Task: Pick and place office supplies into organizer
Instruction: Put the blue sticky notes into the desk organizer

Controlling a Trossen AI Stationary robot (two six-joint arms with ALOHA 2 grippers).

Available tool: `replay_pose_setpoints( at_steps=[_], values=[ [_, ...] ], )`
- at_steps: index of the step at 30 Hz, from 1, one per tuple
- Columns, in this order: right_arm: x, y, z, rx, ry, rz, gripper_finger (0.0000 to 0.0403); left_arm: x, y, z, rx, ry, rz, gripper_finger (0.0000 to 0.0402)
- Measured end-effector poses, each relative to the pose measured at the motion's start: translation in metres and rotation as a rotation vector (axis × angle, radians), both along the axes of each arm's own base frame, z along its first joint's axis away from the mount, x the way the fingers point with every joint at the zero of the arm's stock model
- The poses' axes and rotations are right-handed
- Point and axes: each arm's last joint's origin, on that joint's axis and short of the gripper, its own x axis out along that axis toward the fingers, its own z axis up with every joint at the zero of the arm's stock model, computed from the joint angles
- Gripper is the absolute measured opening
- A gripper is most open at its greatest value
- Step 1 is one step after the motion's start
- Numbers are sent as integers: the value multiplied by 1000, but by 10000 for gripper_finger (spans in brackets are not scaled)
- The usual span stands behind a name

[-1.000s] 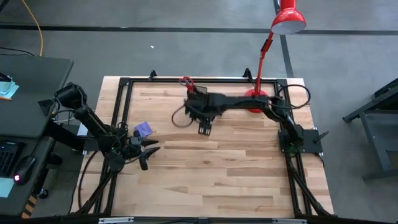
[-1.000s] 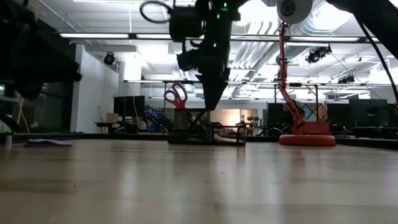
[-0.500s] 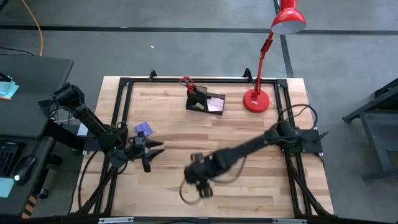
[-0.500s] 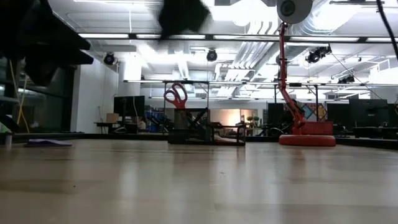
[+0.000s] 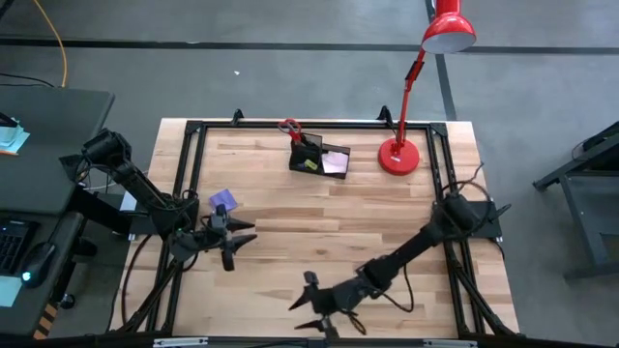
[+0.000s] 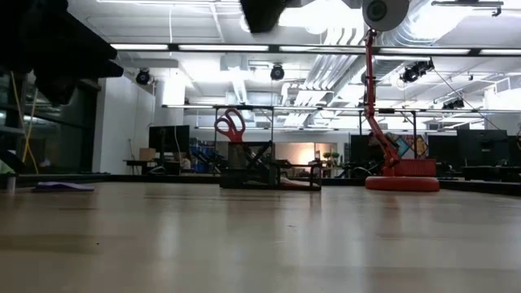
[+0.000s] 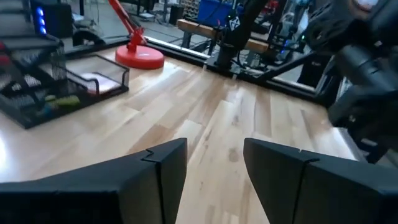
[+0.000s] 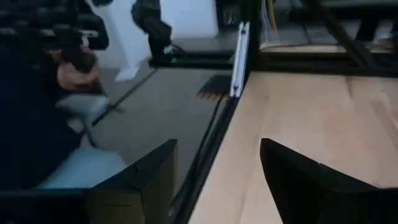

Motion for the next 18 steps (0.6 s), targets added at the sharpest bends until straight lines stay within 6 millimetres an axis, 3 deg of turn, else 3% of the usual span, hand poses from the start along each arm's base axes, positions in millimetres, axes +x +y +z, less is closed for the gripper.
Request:
replay_pose_setpoints(
  at_steps=[4,8,14,18],
  values=[
    [-20,-4,-32,4,65,-52,222,7,0,11,80,56,31,150],
    [-41,-2,-52,-9,116,-67,222,15,12,23,61,233,93,150],
    [-66,2,-70,-113,119,-191,222,13,45,44,-40,601,279,150],
    [-77,7,-76,-138,127,-198,222,3,62,43,-112,809,341,155]
  ],
)
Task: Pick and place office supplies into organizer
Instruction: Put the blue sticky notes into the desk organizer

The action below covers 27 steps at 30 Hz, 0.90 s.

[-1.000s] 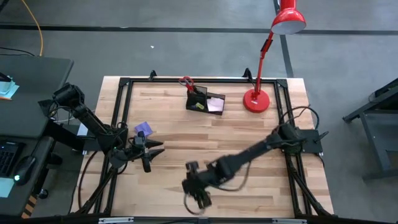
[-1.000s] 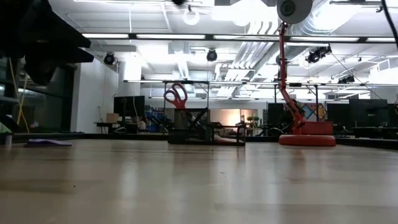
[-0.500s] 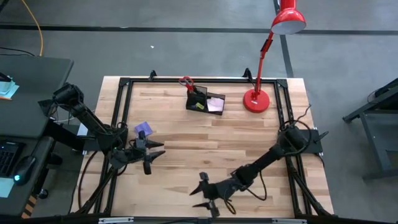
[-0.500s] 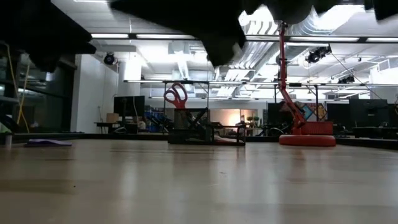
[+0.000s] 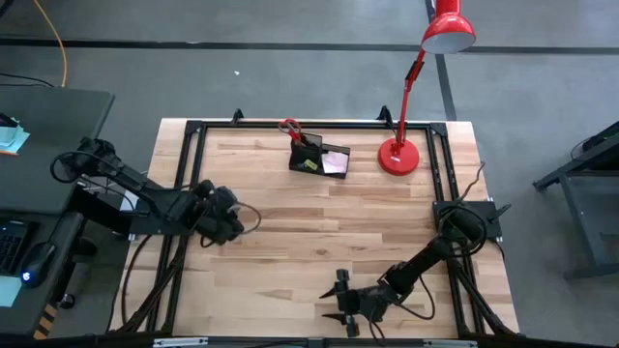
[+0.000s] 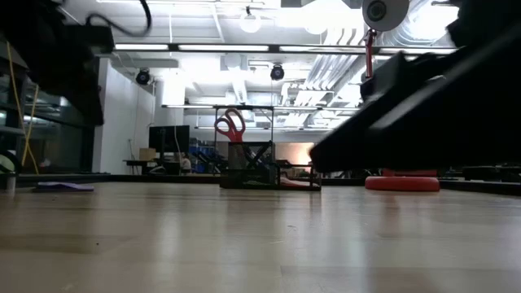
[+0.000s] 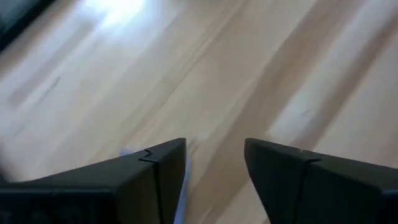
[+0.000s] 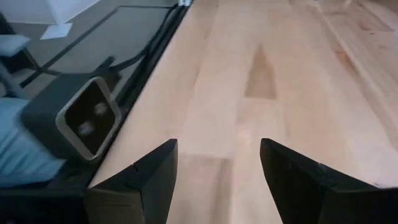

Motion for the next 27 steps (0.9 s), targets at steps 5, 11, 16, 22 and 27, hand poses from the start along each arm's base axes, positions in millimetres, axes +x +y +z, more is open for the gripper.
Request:
replay_pose_setpoints(
  at_steps=[5,11,16,22,27],
  values=[
    [-5,4,-1,-8,-1,17,222,-2,23,-4,-127,103,134,207],
    [-4,7,2,-2,-10,51,222,-1,46,-13,-218,221,162,294],
    [-4,8,2,15,-4,57,222,-5,63,-25,-283,302,216,322],
    [-6,10,2,25,0,66,222,2,69,-32,-308,298,267,323],
    [-7,12,2,27,0,69,222,9,68,-42,-358,344,255,324]
  ],
)
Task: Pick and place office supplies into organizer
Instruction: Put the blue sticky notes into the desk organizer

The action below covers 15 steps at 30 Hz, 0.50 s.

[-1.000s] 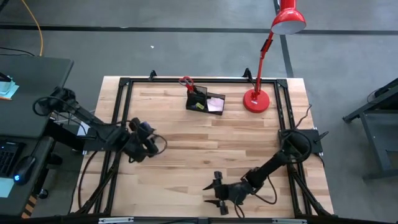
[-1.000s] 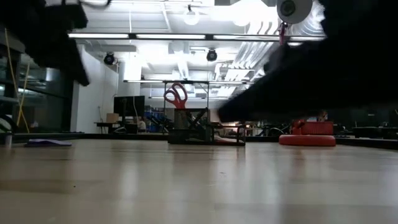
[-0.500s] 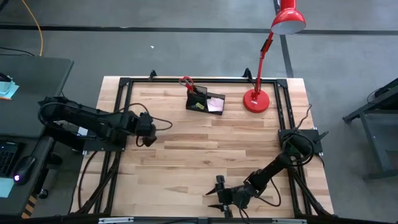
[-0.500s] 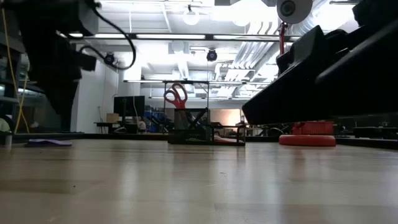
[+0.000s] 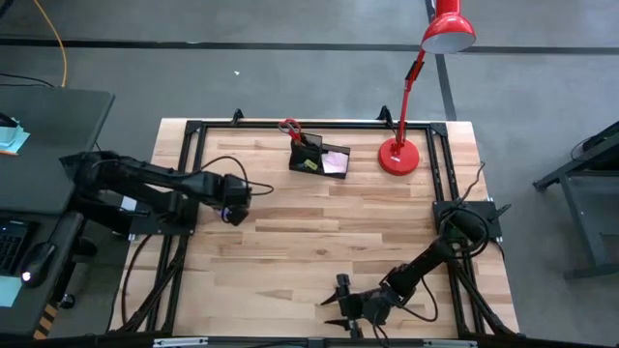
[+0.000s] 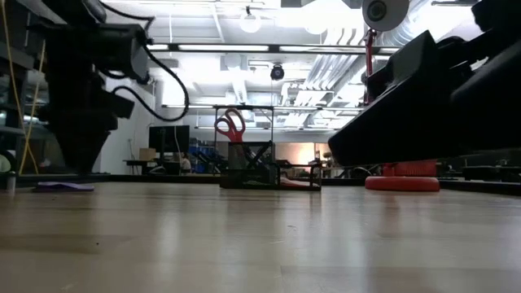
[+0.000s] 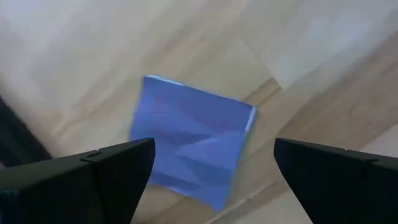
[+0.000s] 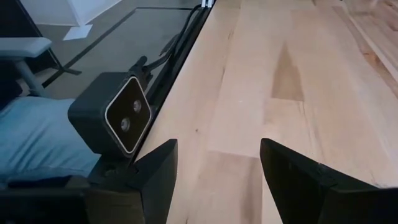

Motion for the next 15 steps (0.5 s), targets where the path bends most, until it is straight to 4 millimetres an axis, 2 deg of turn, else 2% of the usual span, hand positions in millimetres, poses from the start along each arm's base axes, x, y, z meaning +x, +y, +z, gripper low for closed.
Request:
replay_pose_setpoints(
  at_steps=[9,15],
  values=[
    [-1,1,0,-5,-2,6,222,11,1,-26,-32,148,-29,324],
    [-1,1,0,-3,-1,4,222,15,2,-30,-38,166,-85,323]
  ],
)
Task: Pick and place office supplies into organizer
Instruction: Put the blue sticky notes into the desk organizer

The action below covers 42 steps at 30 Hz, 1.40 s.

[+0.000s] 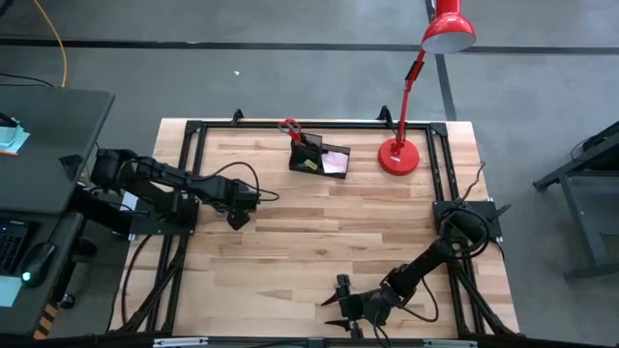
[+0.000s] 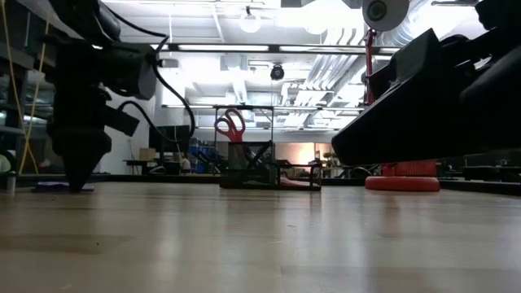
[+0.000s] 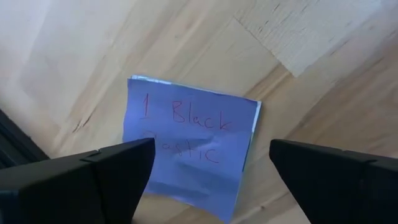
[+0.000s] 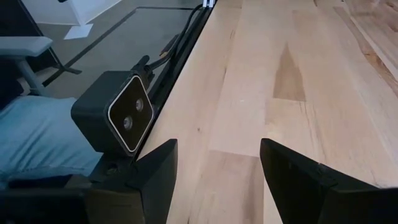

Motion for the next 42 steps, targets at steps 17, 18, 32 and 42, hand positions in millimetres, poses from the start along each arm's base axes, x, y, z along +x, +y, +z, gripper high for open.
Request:
replay_pose_setpoints(
  at_steps=[17,18,32,42],
  values=[
    [0,0,0,16,2,-18,222,2,1,5,9,-3,-3,175],
    [0,0,0,15,3,-18,222,3,1,5,5,-11,-8,167],
    [0,-2,-2,29,24,-55,222,14,0,4,-67,-128,-39,11],
    [-1,-2,-4,17,38,-57,222,26,-2,16,-139,-317,-71,6]
  ],
)
